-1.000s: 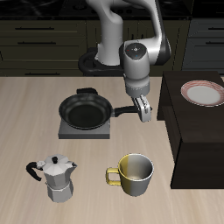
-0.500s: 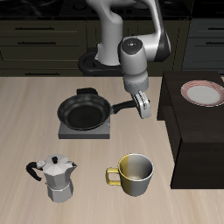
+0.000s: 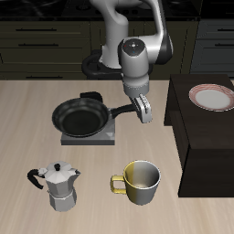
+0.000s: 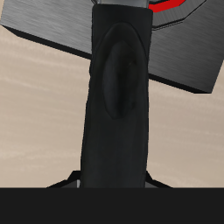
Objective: Place the frying pan on the top layer of the shelf
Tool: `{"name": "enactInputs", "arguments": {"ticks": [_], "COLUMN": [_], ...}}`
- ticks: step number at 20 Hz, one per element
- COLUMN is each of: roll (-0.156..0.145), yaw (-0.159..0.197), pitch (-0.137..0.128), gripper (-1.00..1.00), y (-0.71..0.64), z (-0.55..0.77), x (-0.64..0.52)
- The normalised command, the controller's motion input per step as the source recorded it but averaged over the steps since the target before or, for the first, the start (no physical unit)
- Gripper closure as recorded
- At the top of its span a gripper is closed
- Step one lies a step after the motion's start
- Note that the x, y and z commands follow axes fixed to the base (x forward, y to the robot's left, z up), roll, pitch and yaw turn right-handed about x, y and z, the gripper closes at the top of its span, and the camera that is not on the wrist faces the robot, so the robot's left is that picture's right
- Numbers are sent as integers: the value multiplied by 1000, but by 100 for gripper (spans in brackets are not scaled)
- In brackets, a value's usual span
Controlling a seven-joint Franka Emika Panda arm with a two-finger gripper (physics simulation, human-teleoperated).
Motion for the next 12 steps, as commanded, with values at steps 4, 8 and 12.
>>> {"name": "enactInputs", "arguments": {"ticks": [4,8,12], "roll": [-38,-29,-34], "yaw": [109,179,125], "pitch": [10,8,5], "gripper": [100,100,100], "y": [-249,-315,-316], "z": [69,181,341], "x": [75,156,141]}}
